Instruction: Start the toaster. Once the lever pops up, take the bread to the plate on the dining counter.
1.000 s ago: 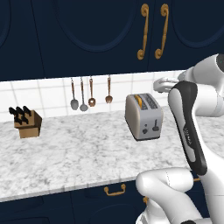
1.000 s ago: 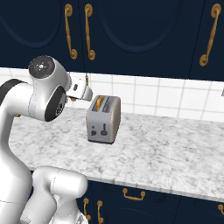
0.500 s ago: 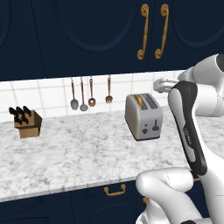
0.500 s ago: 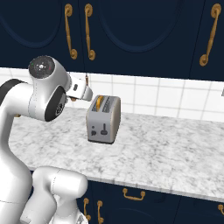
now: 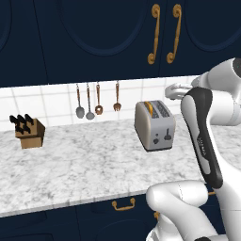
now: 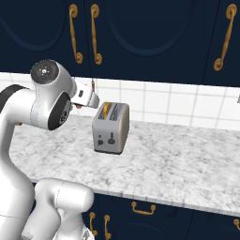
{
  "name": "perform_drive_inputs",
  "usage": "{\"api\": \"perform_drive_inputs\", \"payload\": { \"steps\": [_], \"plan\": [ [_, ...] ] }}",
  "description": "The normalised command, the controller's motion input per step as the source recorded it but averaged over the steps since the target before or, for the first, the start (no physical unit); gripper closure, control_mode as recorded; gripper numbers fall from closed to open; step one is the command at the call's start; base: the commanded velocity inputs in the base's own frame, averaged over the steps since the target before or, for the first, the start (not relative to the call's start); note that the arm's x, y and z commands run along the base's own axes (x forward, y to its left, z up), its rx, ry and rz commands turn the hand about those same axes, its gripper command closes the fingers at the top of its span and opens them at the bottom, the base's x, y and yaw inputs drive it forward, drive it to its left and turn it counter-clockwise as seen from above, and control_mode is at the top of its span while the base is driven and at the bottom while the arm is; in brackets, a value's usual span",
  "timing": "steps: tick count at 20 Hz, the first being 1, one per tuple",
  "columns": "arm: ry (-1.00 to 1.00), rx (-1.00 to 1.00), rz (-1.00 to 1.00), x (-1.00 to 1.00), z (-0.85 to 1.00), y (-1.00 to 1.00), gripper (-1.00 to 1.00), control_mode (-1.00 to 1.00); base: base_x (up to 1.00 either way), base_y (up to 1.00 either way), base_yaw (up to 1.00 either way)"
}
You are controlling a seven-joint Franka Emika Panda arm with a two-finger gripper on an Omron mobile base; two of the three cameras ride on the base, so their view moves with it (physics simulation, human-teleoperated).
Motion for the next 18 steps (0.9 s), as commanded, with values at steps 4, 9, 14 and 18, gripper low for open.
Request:
{"api": "perform_drive_inputs", "payload": {
  "steps": [4,9,14,18],
  "plan": [
    [0.00,0.00,0.00,0.00,0.00,0.00,-1.00,-1.00,0.00,0.00,0.00],
    [0.00,0.00,0.00,0.00,0.00,0.00,-1.00,-1.00,0.00,0.00,0.00],
    [0.00,0.00,0.00,0.00,0.00,0.00,-1.00,-1.00,0.00,0.00,0.00],
    [0.00,0.00,0.00,0.00,0.00,0.00,-1.00,-1.00,0.00,0.00,0.00]
  ]
}}
